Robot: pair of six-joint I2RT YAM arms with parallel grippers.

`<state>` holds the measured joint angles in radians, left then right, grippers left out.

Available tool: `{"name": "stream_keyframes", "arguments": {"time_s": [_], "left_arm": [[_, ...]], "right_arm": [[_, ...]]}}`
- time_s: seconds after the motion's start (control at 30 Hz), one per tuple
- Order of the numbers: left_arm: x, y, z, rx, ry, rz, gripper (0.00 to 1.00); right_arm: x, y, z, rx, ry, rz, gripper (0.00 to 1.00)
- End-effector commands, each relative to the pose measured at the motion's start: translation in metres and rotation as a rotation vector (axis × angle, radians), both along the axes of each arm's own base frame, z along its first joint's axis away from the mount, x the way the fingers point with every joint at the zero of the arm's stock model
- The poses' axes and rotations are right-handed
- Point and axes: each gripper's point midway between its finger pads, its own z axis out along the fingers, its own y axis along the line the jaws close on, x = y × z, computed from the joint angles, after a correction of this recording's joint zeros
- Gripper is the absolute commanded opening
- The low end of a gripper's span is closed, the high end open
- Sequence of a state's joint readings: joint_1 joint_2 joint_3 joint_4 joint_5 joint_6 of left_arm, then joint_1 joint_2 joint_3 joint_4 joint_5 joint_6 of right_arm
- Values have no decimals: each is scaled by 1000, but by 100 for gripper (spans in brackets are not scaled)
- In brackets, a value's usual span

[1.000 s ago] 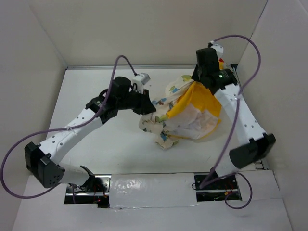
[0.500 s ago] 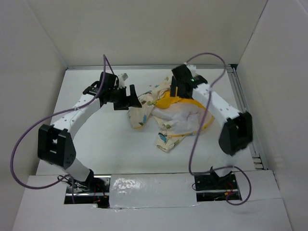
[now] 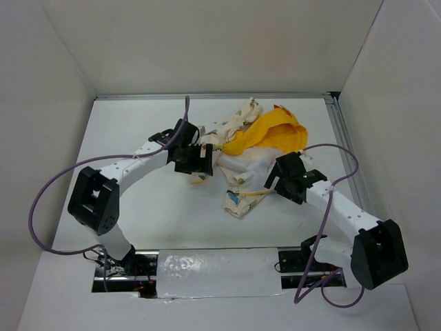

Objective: Zip up the jacket

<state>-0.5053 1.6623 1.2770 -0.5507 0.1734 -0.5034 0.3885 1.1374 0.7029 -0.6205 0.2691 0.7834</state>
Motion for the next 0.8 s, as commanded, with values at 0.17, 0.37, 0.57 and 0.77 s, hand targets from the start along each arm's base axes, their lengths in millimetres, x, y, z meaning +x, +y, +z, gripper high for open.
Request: {"name": "stream_keyframes", "arguments": {"time_s": [0.17,0.37,0.57,0.77], "left_arm": [[45,18,-41,125,10,79,98],[60,27,-84,227,79,98,46],[58,28,-52,70,37,93,0],[-3,5,4,-219,-49,-64,0]], "right_arm": [[42,-3,-16,94,-2,-140,90],[77,-19,-26,36,47,-203,32],[136,-57,28,-99,-21,-262,0],[207,-82,140,-245,-154,-217,0]]}}
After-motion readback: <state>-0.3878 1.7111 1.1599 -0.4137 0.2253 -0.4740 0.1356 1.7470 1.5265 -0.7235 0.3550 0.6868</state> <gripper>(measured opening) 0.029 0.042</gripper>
